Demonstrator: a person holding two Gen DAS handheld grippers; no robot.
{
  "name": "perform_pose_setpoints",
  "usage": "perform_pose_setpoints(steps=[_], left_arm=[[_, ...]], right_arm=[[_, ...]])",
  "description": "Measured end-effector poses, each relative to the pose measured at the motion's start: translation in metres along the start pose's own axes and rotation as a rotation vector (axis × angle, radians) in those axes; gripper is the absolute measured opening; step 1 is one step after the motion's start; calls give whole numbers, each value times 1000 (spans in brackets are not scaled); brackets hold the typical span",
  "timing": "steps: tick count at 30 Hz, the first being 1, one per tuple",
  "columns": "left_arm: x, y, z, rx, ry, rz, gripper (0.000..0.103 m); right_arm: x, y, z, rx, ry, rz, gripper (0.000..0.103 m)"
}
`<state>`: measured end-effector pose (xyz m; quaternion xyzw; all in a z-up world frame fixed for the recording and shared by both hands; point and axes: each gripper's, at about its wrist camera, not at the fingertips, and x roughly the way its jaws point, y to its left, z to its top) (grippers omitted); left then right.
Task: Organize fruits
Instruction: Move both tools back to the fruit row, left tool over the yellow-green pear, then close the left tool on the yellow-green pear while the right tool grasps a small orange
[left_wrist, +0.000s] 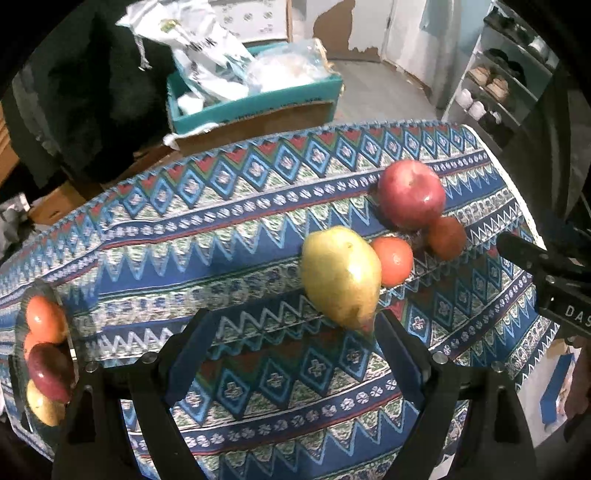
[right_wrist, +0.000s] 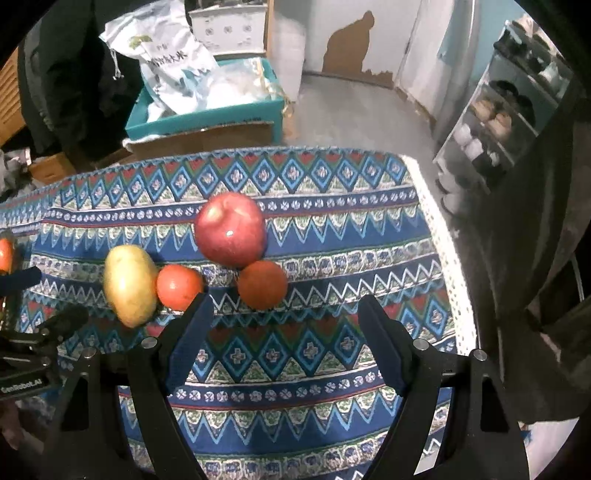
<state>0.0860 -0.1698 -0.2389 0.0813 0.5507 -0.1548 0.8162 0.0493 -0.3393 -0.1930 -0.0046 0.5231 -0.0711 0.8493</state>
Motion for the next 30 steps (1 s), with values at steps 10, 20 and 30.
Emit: perform_pose_setpoints(steps=[10, 20, 30], left_arm=[[32, -14, 8, 27, 55, -37, 89], [58, -14, 20, 10, 101, -73, 89], [78, -11, 29, -9, 122, -140, 90]], right_arm=[[22, -10, -2, 39, 53, 16, 80], [34, -13, -1, 48, 70, 23, 80], [49, -11, -1, 46, 99, 31, 80]])
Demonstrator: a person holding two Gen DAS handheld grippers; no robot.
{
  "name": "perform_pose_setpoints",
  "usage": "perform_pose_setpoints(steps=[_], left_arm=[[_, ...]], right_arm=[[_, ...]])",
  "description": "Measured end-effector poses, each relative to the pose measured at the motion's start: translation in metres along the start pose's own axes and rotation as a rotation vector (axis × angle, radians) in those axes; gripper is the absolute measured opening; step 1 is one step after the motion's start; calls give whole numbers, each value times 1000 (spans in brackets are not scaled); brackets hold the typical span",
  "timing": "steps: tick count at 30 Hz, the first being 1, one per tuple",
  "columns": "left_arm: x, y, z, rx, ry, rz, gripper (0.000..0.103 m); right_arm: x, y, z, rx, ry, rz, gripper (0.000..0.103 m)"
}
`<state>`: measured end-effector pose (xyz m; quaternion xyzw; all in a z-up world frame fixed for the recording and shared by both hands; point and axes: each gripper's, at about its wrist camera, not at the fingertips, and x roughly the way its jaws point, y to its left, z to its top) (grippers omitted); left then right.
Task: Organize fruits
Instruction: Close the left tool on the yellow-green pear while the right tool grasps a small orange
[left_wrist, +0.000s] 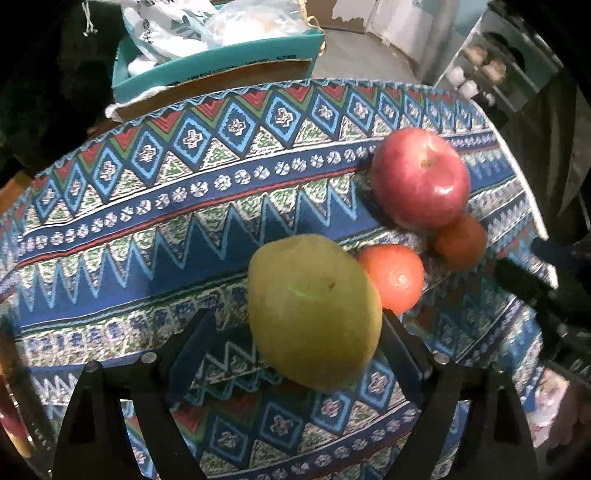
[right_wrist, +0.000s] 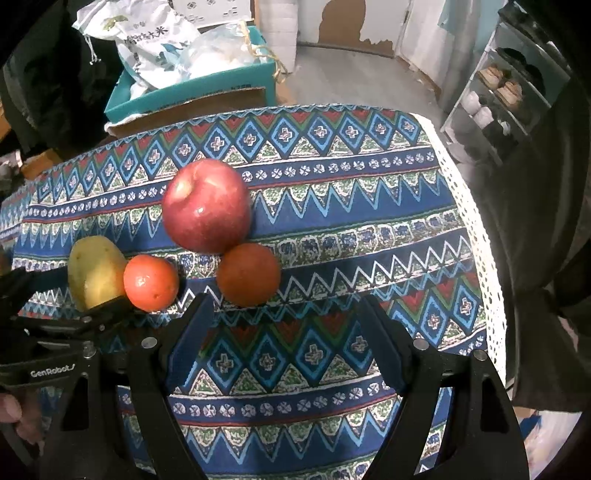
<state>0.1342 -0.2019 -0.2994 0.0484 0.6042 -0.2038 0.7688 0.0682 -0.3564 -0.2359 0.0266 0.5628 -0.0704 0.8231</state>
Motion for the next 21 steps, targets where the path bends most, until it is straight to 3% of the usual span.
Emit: perform_pose_setpoints(steps=[6, 8, 10, 21], left_arm=[[4, 6, 8, -6, -5, -52, 88], [5, 5, 7, 4, -4, -84, 83], [2, 4, 6, 11, -22, -108, 66], [-17, 18, -5, 30, -42, -42, 66]], right_arm=[[8, 4, 2, -13, 11, 7, 80], [12, 5, 3, -17, 14, 10, 80], [16, 7, 2, -22, 20, 8, 80], [43, 18, 9, -9, 41, 64, 80]])
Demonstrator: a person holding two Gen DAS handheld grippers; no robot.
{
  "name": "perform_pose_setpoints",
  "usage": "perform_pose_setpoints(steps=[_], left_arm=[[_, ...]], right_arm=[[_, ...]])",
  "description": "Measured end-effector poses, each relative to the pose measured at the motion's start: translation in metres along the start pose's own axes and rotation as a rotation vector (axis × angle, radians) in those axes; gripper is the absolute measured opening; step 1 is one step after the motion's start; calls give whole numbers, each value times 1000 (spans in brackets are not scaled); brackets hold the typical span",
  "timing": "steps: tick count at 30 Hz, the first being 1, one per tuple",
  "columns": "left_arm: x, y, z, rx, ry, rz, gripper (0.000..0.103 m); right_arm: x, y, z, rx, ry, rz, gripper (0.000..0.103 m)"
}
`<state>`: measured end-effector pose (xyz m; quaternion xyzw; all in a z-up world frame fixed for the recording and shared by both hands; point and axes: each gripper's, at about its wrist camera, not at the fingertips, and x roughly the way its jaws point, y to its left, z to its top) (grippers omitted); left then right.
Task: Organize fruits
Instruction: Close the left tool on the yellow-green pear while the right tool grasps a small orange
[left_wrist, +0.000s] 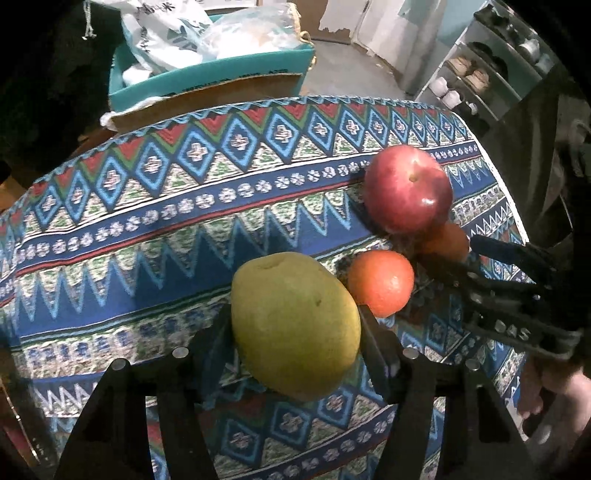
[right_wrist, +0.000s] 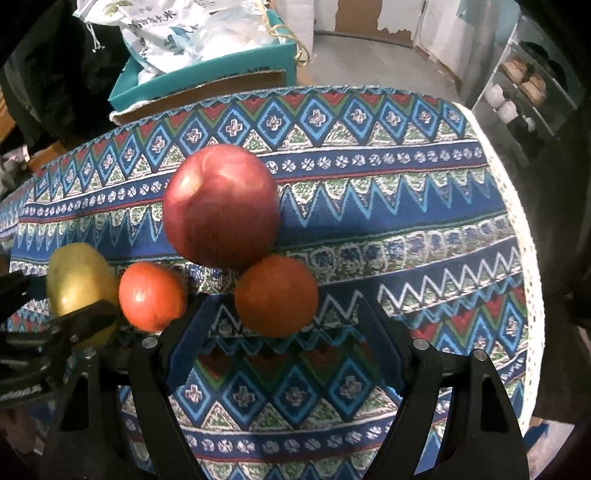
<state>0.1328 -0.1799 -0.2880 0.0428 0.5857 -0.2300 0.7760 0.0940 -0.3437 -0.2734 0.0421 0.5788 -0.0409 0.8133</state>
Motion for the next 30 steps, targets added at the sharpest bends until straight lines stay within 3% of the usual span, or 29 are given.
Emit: perform_pose_setpoints(steps=[5, 11, 14, 17, 24, 30], left_arm=[[-4, 12, -4, -12, -6, 44, 66], [-2, 19, -4, -38, -11, 25, 66], [-2, 17, -4, -33, -12, 28, 66], [-2, 17, -4, -34, -11, 30, 66], [-5, 15, -11, -35, -13, 44, 66], [-16, 19, -18, -47, -30, 45, 66]], right_arm=[[15, 2, 0, 26, 26, -10, 80], [25, 2, 3, 39, 39, -8, 76], [25, 5, 5, 28, 23, -15, 68], [22, 6, 5, 14, 9, -24, 45], [16, 5, 2, 26, 5, -15, 44], [-6, -1, -5, 38, -49, -15, 44]])
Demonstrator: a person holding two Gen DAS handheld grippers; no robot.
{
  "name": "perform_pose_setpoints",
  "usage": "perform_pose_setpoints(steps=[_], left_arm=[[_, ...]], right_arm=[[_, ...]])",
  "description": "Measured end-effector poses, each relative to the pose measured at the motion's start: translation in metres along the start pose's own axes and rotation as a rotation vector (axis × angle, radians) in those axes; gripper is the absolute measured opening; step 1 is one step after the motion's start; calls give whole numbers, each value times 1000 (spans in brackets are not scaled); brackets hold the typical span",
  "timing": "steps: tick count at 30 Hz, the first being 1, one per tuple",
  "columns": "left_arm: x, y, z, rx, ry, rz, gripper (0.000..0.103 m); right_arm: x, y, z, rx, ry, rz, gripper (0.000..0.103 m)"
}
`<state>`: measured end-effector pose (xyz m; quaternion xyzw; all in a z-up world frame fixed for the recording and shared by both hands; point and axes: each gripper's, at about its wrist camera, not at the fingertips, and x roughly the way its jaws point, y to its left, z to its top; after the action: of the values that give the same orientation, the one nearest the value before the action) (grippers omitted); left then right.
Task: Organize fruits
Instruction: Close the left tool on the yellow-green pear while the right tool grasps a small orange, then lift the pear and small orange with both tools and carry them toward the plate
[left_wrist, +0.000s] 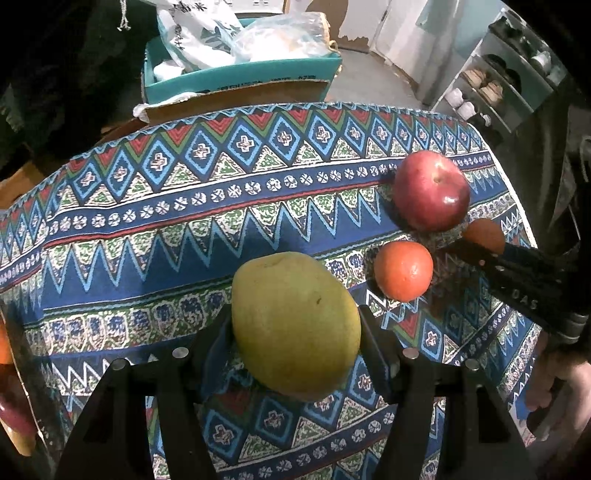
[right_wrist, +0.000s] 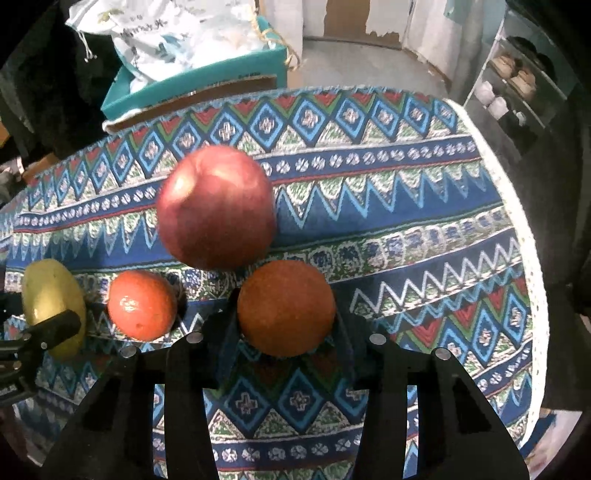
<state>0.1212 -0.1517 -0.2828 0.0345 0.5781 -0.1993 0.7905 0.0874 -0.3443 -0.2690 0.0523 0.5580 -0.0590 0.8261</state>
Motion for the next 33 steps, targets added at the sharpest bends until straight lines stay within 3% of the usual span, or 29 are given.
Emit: perform_pose_setpoints(steps=[14, 33], left_arm=[[-50, 6, -14, -5, -70, 19, 66], [-136, 6, -26, -3, -226, 37, 66]], right_arm=[[-64, 16, 3, -38, -126, 12, 44], [-148, 42, 4, -94, -278, 29, 44]])
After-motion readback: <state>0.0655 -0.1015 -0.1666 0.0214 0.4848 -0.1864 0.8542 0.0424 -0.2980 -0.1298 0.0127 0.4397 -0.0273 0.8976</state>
